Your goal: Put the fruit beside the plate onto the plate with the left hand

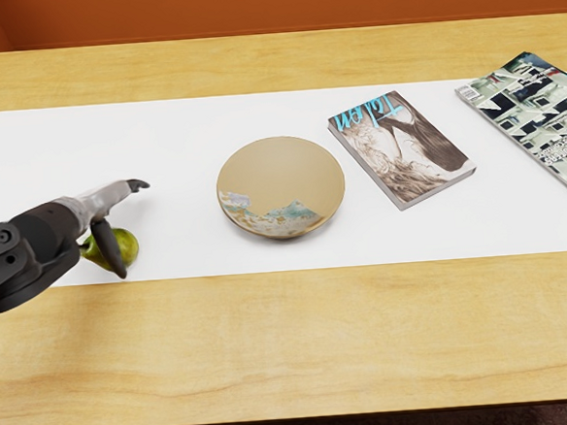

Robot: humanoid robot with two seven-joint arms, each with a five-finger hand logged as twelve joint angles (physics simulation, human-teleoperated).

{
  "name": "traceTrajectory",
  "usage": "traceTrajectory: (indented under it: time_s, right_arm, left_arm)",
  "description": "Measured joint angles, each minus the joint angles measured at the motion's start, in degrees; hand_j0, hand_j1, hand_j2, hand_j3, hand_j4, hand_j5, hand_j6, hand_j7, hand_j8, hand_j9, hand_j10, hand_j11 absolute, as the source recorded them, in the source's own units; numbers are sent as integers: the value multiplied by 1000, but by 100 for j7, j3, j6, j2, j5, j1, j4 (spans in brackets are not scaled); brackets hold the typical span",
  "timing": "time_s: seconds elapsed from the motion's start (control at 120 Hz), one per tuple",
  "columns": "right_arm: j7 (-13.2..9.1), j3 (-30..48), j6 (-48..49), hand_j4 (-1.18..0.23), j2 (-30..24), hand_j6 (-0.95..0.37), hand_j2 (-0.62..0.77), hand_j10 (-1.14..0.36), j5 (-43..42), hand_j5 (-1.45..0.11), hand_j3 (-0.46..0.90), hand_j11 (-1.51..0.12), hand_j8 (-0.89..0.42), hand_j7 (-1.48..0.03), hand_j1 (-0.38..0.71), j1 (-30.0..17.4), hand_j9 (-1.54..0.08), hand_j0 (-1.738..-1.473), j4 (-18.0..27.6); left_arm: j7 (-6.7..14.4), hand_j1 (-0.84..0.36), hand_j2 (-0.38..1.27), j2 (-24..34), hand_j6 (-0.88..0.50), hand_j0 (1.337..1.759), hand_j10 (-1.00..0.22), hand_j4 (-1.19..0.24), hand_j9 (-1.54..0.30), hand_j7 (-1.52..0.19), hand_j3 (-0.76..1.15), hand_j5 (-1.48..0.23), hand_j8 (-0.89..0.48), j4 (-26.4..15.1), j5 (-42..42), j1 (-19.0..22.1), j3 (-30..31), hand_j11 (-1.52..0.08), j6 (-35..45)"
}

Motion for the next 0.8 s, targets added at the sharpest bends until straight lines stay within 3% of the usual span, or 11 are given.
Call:
traceTrajectory:
  time_s: [0.492,0.8]
  right_arm:
    - [0,0,0,0,0,0,0,0,6,0,0,0,0,0,-349,60,0,-1658,0]
    - [0,4,0,0,0,0,0,0,8,0,0,0,0,0,-349,117,0,-1658,3]
  left_arm:
    - [0,195,29,320,-137,1658,-135,-135,-169,-170,0,-170,-137,-594,-60,-11,-10,-169,34]
    - [0,161,36,505,-166,1658,-164,-165,-207,-207,0,-208,-166,-681,-58,211,42,-207,308]
